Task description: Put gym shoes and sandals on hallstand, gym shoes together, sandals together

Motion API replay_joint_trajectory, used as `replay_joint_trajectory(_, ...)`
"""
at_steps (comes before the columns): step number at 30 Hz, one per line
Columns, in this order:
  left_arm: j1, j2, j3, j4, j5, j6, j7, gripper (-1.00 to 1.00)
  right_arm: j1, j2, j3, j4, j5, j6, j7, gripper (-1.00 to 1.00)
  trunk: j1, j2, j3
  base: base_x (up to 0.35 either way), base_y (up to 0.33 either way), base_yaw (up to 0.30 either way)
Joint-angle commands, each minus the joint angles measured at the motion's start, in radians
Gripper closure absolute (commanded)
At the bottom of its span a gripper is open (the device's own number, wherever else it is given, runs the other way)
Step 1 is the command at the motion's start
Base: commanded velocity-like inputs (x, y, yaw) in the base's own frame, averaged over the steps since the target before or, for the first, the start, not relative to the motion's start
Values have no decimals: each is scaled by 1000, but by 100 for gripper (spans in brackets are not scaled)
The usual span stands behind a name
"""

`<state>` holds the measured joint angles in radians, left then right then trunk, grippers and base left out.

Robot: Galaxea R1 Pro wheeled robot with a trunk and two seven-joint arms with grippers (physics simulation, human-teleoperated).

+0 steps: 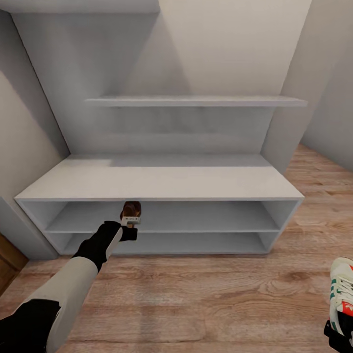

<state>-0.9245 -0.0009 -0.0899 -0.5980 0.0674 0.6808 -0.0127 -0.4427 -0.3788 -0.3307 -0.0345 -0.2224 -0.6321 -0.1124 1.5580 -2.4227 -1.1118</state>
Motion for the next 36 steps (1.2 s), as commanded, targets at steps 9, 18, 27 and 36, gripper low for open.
replay_joint_trajectory(9, 0, -1, -4, -2, 3, 5, -1, 100, -1, 3, 1, 1, -11, -3, 0, 100, 27, -49, -30, 2, 0, 0)
replay_joint_trajectory(18, -1, 1, -2, -5, 3, 4, -1, 100, -1, 3, 1, 1, -11, -3, 0, 100, 38, -70, -50, 0, 0, 0)
replay_joint_trajectory(27, 0, 2, -2, -1, 2, -5, -1, 100, -1, 3, 1, 1, -11, -3, 0, 100, 38, -70, -51, 72, 0, 0)
replay_joint_trajectory(36, 0, 2, -1, 0, 3, -9, 0, 100, -1, 3, 1, 1, -11, -3, 0, 100, 38, -70, -51, 222, 0, 0)
